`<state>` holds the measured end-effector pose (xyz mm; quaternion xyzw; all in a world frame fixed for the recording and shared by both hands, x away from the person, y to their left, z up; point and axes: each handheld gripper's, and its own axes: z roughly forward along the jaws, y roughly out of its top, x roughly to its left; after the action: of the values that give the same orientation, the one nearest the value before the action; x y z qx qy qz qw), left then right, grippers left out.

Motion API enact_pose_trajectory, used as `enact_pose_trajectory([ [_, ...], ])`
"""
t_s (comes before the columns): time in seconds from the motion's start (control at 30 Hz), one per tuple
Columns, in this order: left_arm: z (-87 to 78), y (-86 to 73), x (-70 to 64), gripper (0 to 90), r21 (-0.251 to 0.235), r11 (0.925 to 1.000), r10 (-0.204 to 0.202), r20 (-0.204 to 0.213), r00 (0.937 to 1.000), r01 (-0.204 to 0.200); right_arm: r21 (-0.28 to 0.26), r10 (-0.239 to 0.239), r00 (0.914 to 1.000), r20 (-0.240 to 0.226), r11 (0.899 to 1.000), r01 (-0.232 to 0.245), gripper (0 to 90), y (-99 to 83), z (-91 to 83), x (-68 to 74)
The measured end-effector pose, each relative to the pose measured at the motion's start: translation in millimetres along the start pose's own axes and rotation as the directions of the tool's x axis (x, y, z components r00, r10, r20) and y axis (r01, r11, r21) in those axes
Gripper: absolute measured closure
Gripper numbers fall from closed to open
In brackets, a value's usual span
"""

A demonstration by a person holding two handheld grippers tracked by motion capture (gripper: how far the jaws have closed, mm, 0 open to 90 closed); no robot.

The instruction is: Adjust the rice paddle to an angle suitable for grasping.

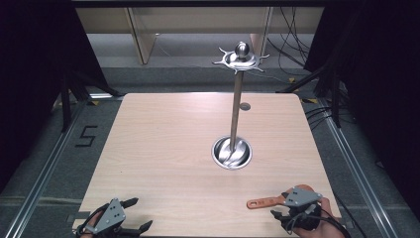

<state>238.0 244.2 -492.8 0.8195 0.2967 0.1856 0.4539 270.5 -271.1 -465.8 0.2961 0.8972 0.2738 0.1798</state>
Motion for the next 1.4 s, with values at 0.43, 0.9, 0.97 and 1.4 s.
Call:
enact_pose_trajectory([
  [0.43,-0.4,-0.3,0.6,16.5,0.001,1.0,0.004,-0.004,1.0,-0.004,0.123,-0.052,0.9937,-0.099,0.99,0.064,38.2,26.6,33.9,-13.8],
  [0.9,-1.6,0.3,0.4,16.5,0.003,1.0,-0.002,0.001,1.0,0.002,0.239,-0.11,0.9769,-0.183,0.959,0.153,47.8,42.5,52.5,-12.9],
  [0.97,-1.2,0.2,0.3,16.5,-0.008,1.0,-0.004,-0.005,1.0,0.004,0.251,-0.1,0.9787,-0.18,0.957,0.144,48.2,42.6,53.1,-12.6],
  [1.4,-0.7,1.0,1.5,16.5,-0.003,0.9995,0.03,0.001,0.9995,-0.03,0.334,-0.099,0.9715,-0.215,0.927,0.169,50.6,55.3,59.6,-16.1],
])
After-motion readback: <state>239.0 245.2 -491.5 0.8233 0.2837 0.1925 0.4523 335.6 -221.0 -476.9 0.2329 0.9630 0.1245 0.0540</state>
